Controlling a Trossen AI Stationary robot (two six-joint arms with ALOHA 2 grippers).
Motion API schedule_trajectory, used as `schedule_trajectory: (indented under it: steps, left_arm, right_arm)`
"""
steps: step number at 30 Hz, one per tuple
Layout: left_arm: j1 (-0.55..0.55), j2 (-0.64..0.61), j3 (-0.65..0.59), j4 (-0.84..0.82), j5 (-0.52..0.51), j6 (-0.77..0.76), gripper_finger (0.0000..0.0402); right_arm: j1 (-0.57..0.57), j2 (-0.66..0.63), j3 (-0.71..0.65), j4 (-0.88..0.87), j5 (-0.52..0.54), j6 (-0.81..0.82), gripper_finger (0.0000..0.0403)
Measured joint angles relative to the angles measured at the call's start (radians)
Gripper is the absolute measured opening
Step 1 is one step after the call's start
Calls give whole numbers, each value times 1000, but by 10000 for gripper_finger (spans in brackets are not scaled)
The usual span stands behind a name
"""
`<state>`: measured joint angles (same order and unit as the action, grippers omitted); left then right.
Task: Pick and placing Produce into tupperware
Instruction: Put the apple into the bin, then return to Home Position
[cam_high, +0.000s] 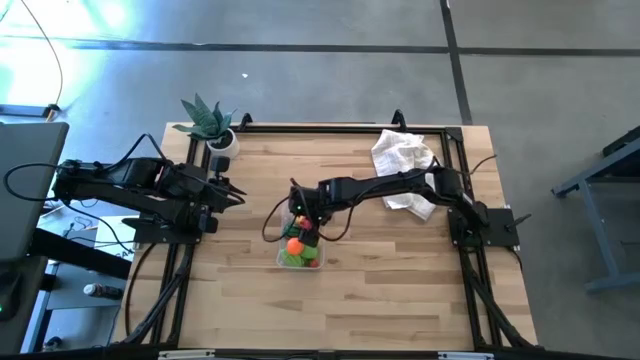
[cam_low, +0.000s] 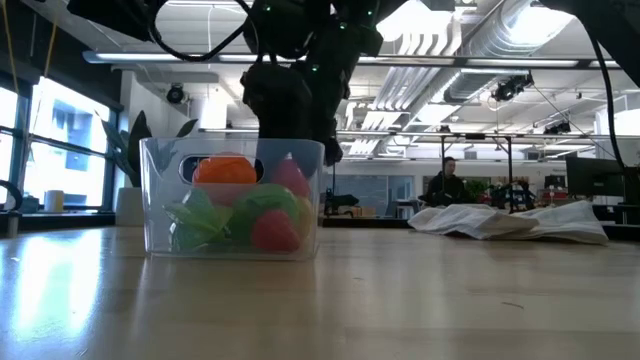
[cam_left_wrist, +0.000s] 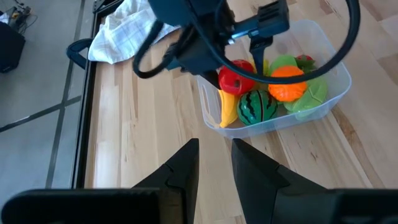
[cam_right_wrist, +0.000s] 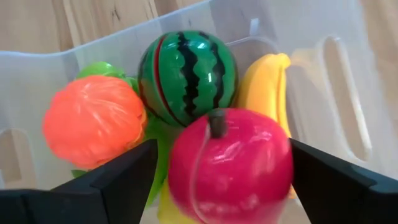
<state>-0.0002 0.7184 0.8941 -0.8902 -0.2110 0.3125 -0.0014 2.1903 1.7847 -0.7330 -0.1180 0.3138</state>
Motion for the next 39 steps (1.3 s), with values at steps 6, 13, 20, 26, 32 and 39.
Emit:
schedule_trajectory:
  steps: [6, 13, 20, 26, 32, 39]
  left_arm:
    - [0, 0, 0, 0, 0, 0, 85]
    - [0, 0, 0, 0, 0, 0, 85]
    - [0, 0, 0, 0, 0, 0, 85]
    - [0, 0, 0, 0, 0, 0, 85]
    - [0, 0, 0, 0, 0, 0, 85]
    - [0, 0, 0, 0, 0, 0, 85]
  right_arm:
    - [-6, -52, 0, -26, 14, 0, 333]
    - [-5, -157, 0, -123, 50, -6, 333]
    - [9, -363, 0, -319, 212, -13, 330]
    - [114, -541, 0, -449, 494, -29, 330]
    - [267, -662, -85, -568, 749, 96, 330]
    - [400, -907, -517, -365, 804, 333, 329]
